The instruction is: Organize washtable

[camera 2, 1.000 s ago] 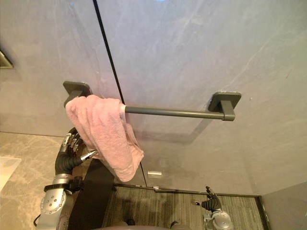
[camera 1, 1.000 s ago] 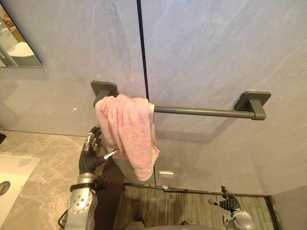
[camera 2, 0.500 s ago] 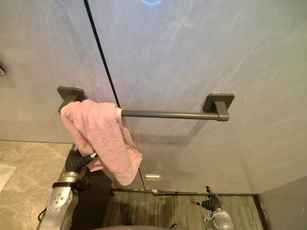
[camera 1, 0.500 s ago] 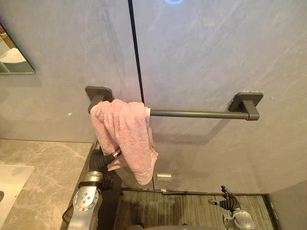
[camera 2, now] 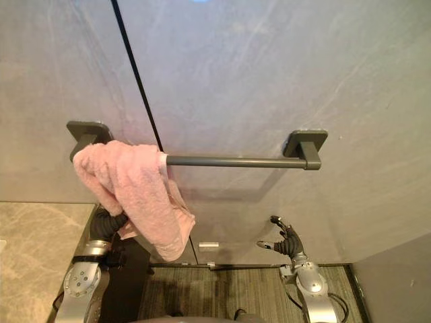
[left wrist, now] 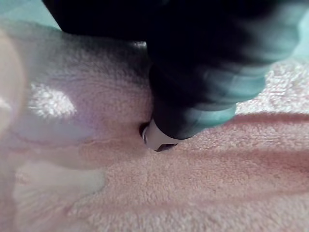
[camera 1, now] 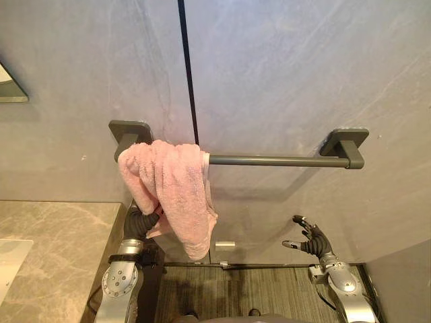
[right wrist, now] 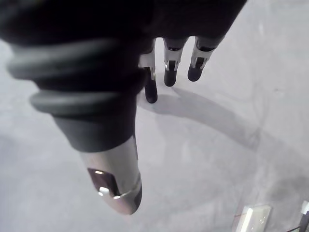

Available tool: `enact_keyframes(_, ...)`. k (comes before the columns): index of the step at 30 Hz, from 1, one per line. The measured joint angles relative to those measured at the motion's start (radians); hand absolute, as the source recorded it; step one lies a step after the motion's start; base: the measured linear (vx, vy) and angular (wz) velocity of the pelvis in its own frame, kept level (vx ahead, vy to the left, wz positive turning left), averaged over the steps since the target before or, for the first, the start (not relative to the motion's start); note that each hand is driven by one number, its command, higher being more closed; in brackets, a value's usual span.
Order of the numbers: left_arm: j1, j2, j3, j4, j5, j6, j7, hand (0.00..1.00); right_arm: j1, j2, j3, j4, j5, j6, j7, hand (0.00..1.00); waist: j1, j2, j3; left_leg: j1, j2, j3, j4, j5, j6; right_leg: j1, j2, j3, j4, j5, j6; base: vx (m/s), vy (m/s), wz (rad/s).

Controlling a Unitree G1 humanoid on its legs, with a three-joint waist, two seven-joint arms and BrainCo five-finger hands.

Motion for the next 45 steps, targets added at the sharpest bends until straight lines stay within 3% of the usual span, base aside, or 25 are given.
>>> enact_keyframes(4,0.000,0.000,-0.001,-0.004,0.004,-0.002,-0.002,1.00,0.022,-0.109,0.051,-0.134,0.080,0.000,0.066,0.00,-0.002,0.008,0.005,-0.002,0.002,0.005,0.000,-0.002,0.000,0.001,0.002,0.005,0.002,0.000,0.000,-0.04,-0.008,-0.04)
enact_keyframes(6,0.000,0.000,-0.003,-0.004,0.004,-0.004,-0.003,1.00,0.015,-0.170,0.075,-0.239,0.175,-0.030,0.110,0.00,0.000,0.012,0.007,-0.002,0.005,0.005,0.002,-0.002,0.000,0.001,0.005,0.005,0.005,0.000,0.000,-0.02,-0.013,0.00)
enact_keyframes(10,0.001,0.000,-0.008,-0.004,0.004,-0.011,-0.003,1.00,-0.045,-0.199,0.111,-0.299,0.290,-0.067,0.152,0.00,0.001,0.012,0.007,-0.002,0.008,0.005,0.005,-0.001,0.000,0.001,0.008,0.006,0.008,0.000,0.000,-0.02,-0.010,0.00)
enact_keyframes(16,0.000,0.000,-0.032,-0.004,0.003,-0.019,-0.002,1.00,-0.150,-0.212,0.238,-0.300,0.450,-0.071,0.192,0.00,0.020,0.012,0.007,-0.002,0.007,0.004,0.003,-0.001,-0.001,0.001,0.007,0.005,0.008,0.000,0.000,0.00,0.000,0.00)
enact_keyframes(20,0.001,-0.003,-0.052,-0.003,0.002,-0.022,-0.003,1.00,-0.223,-0.197,0.303,-0.300,0.492,-0.071,0.193,0.00,0.026,0.012,0.006,-0.002,0.004,-0.002,0.002,0.000,-0.001,0.002,0.003,-0.001,0.008,0.000,0.000,0.00,-0.001,0.05)
enact_keyframes(25,0.001,-0.021,-0.052,-0.002,0.001,-0.023,-0.002,1.00,-0.267,-0.117,0.339,-0.299,0.503,-0.071,0.189,0.00,0.029,0.012,0.006,0.002,-0.002,-0.008,-0.005,0.005,0.002,0.008,-0.002,-0.007,0.008,0.000,0.000,0.00,0.000,0.04)
enact_keyframes(33,-0.001,-0.041,-0.052,0.010,-0.004,-0.025,0.001,1.00,-0.330,-0.034,0.388,-0.246,0.498,-0.074,0.175,0.00,0.029,0.013,0.003,0.025,-0.004,-0.033,-0.070,0.051,0.000,0.013,-0.001,-0.033,0.008,0.000,0.000,-0.02,-0.019,0.10)
enact_keyframes(45,-0.001,-0.064,-0.047,0.010,-0.004,-0.032,0.018,1.00,-0.340,0.051,0.392,-0.216,0.475,-0.074,0.143,0.00,0.033,0.009,-0.006,0.033,-0.004,-0.052,-0.103,0.074,-0.001,0.016,0.000,-0.053,0.007,0.000,0.000,-0.03,-0.014,0.04)
